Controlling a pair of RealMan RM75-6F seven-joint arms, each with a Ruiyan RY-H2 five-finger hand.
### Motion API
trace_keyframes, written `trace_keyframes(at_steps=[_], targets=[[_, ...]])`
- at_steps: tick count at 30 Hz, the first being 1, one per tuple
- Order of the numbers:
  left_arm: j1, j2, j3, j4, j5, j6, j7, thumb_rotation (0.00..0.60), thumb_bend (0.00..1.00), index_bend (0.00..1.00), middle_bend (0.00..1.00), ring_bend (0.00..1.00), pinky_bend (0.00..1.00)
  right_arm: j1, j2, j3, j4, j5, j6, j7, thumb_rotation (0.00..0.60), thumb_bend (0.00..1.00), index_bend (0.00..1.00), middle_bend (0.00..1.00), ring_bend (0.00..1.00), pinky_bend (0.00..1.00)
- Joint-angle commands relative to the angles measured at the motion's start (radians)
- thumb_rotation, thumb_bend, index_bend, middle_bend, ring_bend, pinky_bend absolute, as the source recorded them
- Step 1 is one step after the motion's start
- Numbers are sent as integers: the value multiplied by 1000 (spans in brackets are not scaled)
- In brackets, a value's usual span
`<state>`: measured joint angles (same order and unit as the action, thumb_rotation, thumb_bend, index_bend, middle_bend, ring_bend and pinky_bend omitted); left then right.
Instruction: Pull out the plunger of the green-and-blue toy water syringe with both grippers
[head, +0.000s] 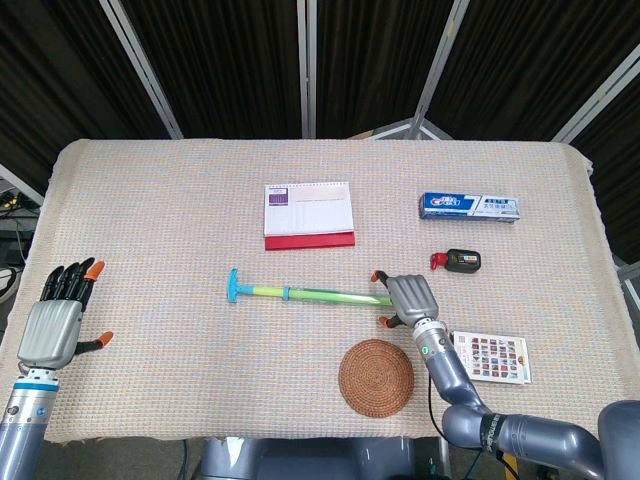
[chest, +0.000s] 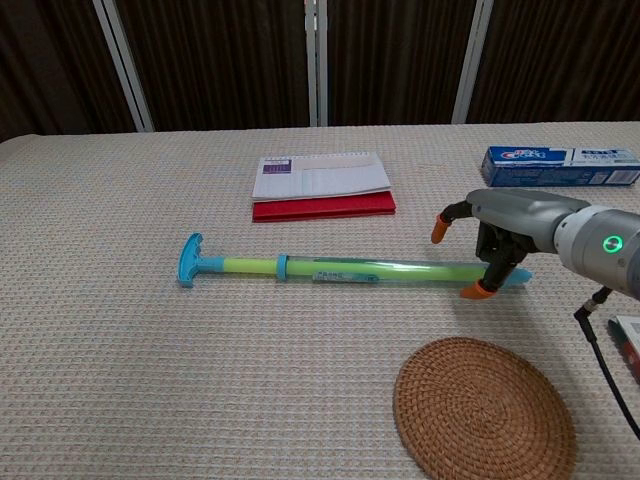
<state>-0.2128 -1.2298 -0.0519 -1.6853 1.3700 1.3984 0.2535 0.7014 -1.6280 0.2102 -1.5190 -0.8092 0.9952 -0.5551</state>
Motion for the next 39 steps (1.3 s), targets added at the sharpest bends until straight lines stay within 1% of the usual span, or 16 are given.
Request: trace_keyframes(at_steps=[1,8,16,22,24,26,28,32,37,38,39], targets=[[0,-1,0,-1,1,-2,1,600,0,0,0,0,0,14,-31,-1,28,15,16,-22,600,142,316,1000,1000,1000],[2,1,-3,-2,1,-3,-6,600,0,0,0,0,0,24,-77,-5,69,30,36,-37,600,144,363,1000,1000,1000],[3,4,-5,-4,-2,-9,-10,600,0,0,0,0,0,21,-112,-7,109,4,58,-17,600,147,427,1000,1000,1000],[3,3,-6,-4,-1,-12,-9,600,0,0,0,0,0,21,-133,-2,145,-6,62,-3,600,178,508,1000,1000,1000],[3,3,-6,-4,-2,-13,-8,600,0,0,0,0,0,22,-138,-1,153,-9,63,-3,600,210,542,1000,1000,1000],[3,2,-7,-4,-3,-15,-7,600,0,0,0,0,0,22,-142,0,160,-13,64,-1,600,293,584,1000,1000,1000],[3,2,-7,-4,-4,-16,-7,600,0,0,0,0,0,22,-144,1,162,-15,65,1,600,371,603,1000,1000,1000],[2,1,-6,-2,-5,-21,-5,600,0,0,0,0,0,20,-142,3,160,-19,68,2,600,476,637,1000,1000,1000],[-9,-4,-8,4,-11,-44,4,600,0,0,0,0,0,14,-129,3,146,-24,71,3,600,493,654,1000,1000,1000],[-16,-6,-11,6,-13,-53,6,600,0,0,18,2,5,13,-125,3,141,-27,72,2,600,497,657,1000,1000,1000],[-22,-8,-14,8,-14,-60,8,600,0,0,82,37,40,12,-122,2,138,-29,73,2,600,499,659,1000,1000,1000]])
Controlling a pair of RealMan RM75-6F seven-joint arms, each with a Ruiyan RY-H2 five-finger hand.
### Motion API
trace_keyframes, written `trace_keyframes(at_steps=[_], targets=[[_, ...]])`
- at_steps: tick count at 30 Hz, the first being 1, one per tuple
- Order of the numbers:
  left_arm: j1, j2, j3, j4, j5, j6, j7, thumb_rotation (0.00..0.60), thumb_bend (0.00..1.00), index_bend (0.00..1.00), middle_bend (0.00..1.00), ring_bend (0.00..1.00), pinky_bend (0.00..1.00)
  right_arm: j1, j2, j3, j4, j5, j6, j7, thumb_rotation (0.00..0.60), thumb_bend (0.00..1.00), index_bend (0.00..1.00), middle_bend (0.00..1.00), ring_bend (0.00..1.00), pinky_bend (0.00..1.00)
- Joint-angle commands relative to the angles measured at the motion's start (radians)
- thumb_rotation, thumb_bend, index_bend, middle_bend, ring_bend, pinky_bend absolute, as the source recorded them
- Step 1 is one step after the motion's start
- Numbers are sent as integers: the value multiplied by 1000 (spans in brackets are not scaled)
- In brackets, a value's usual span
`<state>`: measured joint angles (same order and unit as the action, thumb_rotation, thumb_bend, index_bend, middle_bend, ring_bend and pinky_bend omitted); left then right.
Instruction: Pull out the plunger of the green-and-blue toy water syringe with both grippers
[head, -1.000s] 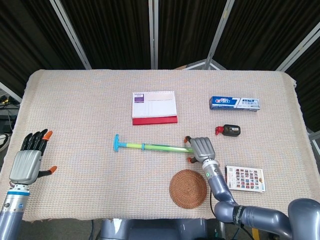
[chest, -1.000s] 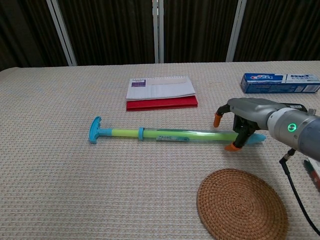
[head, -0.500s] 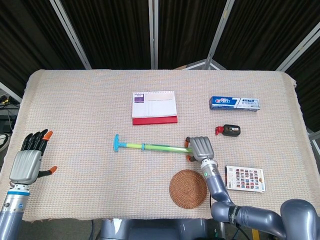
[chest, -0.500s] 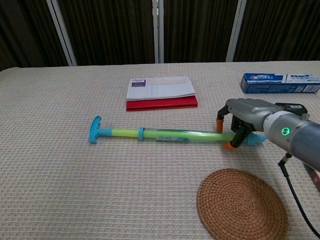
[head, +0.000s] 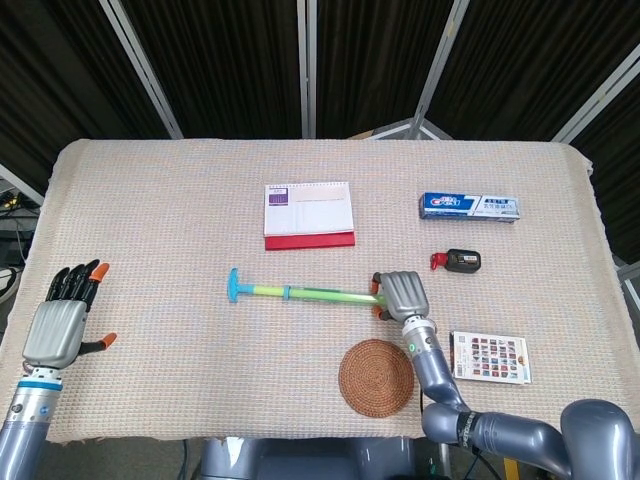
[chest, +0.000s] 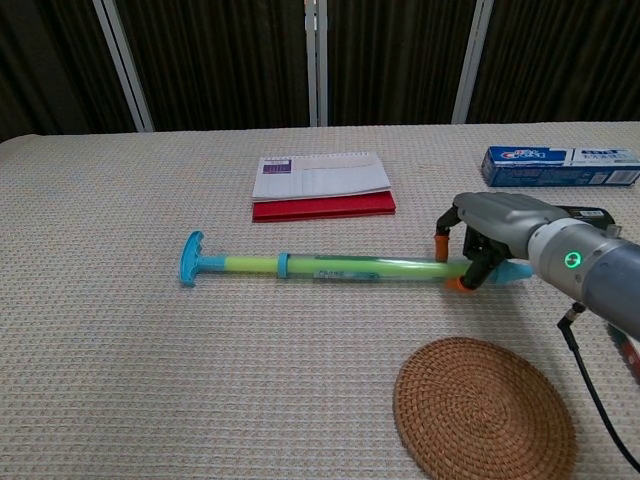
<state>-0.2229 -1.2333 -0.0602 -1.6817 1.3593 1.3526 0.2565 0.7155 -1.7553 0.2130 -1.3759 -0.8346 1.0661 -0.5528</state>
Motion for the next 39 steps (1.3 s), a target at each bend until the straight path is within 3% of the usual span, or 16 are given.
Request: trace_keyframes(at_steps=[1,3,6,9,12,21,33,39], targets=[[-24,-10,-12,9,-4,-26,10,600,0,0,150,89,87,-3,11,-2,-10,-6,3,-3,600,501,663,1000,1000,1000],[-51,-24,-29,20,3,-46,17,600,0,0,415,348,316,-5,17,-5,-15,-9,3,-7,600,502,667,1000,1000,1000],[-115,-53,-58,40,3,-115,22,600,1,47,651,607,616,-7,27,-9,-22,-8,2,-15,600,502,668,1000,1000,1000],[-185,-94,-87,77,5,-184,31,600,105,184,747,714,851,-8,33,-8,-29,-5,0,-16,600,505,671,1000,1000,1000],[-264,-156,-111,139,5,-268,22,600,197,278,791,760,960,-8,38,-9,-34,-1,-2,-23,600,509,673,1000,1000,1000],[-416,-329,-141,307,-79,-454,47,600,242,359,816,786,1000,-5,44,-8,-34,15,-9,-40,600,509,674,1000,1000,1000],[-499,-493,-159,449,-150,-519,23,600,292,390,816,787,1000,2,43,-1,-45,27,-14,-44,600,509,676,1000,1000,1000],[-523,-532,-161,496,-161,-517,36,600,306,398,816,787,1000,3,44,0,-43,24,-18,-36,600,509,682,1000,1000,1000]])
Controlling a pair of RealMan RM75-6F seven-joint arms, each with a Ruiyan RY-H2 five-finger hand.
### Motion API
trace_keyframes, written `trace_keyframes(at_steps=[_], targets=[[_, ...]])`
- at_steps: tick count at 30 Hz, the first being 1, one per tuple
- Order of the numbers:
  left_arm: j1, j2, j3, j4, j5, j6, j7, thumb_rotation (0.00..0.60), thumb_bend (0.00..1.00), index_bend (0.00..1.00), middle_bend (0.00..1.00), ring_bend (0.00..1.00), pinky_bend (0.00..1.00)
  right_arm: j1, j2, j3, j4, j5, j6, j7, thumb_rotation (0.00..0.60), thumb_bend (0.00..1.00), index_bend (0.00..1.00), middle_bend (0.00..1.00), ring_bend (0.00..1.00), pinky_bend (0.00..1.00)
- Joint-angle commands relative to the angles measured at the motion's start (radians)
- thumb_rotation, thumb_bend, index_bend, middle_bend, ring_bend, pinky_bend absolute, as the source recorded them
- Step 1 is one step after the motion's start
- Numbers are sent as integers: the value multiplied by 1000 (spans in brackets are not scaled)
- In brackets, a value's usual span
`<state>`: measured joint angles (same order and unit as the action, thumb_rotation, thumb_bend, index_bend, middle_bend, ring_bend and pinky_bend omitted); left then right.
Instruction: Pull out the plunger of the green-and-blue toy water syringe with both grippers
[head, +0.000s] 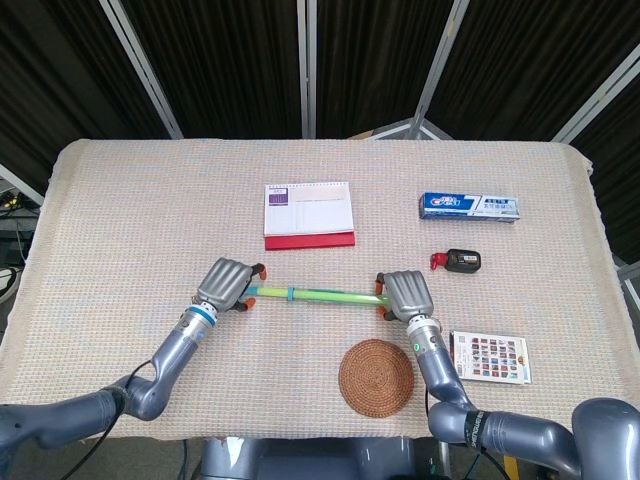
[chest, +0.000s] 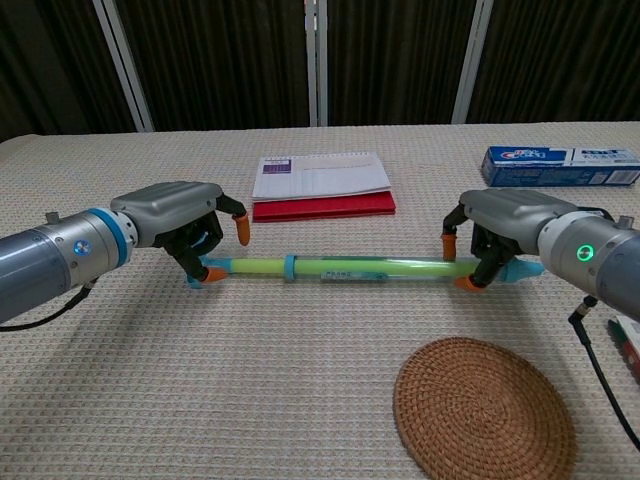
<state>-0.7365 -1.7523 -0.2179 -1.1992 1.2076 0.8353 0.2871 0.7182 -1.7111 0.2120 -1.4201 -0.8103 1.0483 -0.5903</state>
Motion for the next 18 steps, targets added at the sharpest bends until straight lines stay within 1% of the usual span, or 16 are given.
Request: trace_keyframes(at_steps=[1,7,18], targets=[[-12,-17,-5,18,-13,-1,5,600,306,399,816,787,1000,1,0,1,1,0,-1,2,600,509,682,1000,1000,1000],[-31,-33,-8,40,-39,-19,12,600,307,412,816,787,1000,2,1,0,-3,-2,1,0,600,519,682,1000,1000,1000],[-41,-45,1,56,-79,-21,36,600,366,468,816,787,1000,5,8,4,-20,1,13,-7,600,518,682,1000,1000,1000]])
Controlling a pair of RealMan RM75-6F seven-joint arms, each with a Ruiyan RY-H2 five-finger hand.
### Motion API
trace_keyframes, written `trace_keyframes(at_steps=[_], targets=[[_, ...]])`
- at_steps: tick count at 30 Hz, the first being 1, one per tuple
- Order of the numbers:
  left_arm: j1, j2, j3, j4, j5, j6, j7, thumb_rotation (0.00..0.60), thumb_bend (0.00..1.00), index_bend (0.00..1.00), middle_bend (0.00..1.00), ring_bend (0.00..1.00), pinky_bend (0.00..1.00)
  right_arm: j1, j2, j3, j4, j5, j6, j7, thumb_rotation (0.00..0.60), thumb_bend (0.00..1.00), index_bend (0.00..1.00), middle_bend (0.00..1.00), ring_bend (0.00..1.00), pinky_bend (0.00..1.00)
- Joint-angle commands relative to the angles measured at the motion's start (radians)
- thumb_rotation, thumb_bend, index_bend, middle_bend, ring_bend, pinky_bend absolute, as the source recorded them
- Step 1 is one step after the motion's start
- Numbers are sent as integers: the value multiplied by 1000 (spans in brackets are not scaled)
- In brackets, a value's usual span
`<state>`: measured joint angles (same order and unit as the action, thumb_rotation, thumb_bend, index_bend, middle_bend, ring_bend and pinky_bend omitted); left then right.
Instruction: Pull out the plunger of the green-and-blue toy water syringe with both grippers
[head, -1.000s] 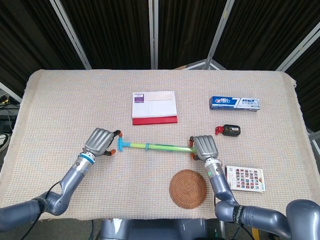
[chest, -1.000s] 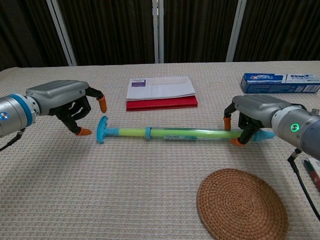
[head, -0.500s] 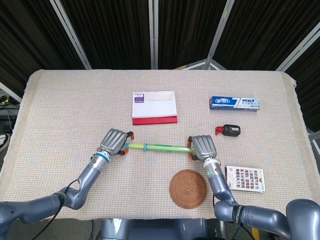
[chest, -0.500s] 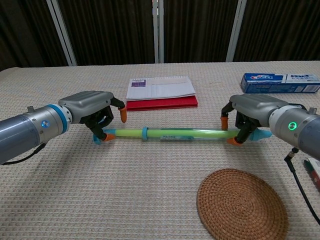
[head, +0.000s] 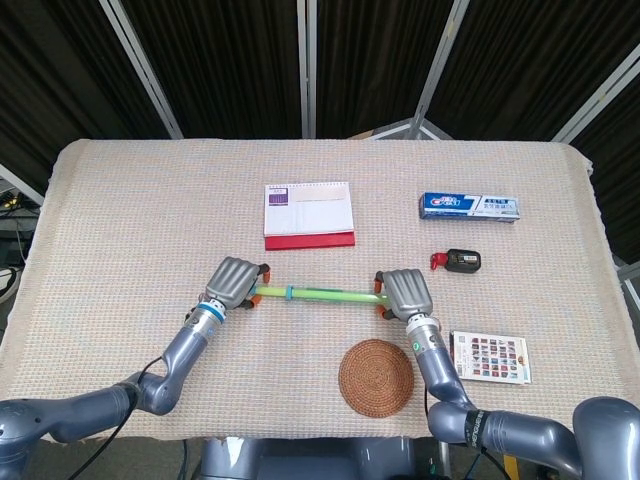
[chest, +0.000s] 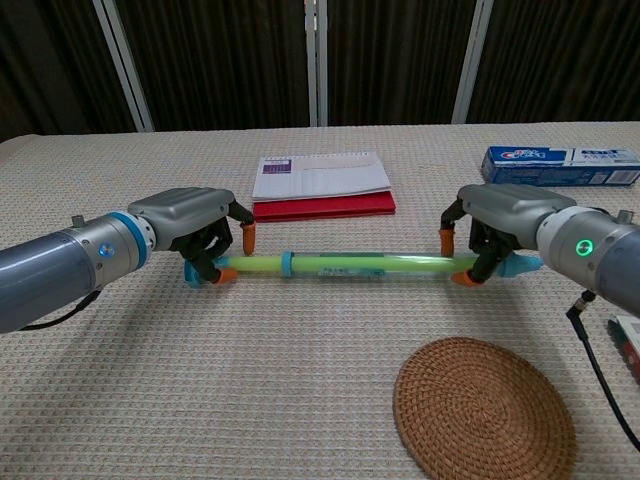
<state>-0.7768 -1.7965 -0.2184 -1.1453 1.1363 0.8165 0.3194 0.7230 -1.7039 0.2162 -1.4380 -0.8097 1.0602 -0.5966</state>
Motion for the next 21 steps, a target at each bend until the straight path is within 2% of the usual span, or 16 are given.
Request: trace_keyframes(at_steps=[1,7,15,21], targets=[[0,-1,1,3,-12,-2,4,600,370,471,816,787,1000,0,2,0,-3,0,2,-2,600,519,682,1000,1000,1000],[-1,1,7,6,-30,-2,16,600,394,500,816,787,1000,0,6,3,-7,5,7,-4,600,519,683,1000,1000,1000],[-3,1,12,9,-44,7,25,600,476,699,820,787,1000,-1,11,2,-7,11,9,-6,600,519,685,1000,1000,1000],[-3,3,13,8,-48,22,33,600,517,770,826,787,1000,-2,18,1,-11,11,12,-7,600,519,685,1000,1000,1000]])
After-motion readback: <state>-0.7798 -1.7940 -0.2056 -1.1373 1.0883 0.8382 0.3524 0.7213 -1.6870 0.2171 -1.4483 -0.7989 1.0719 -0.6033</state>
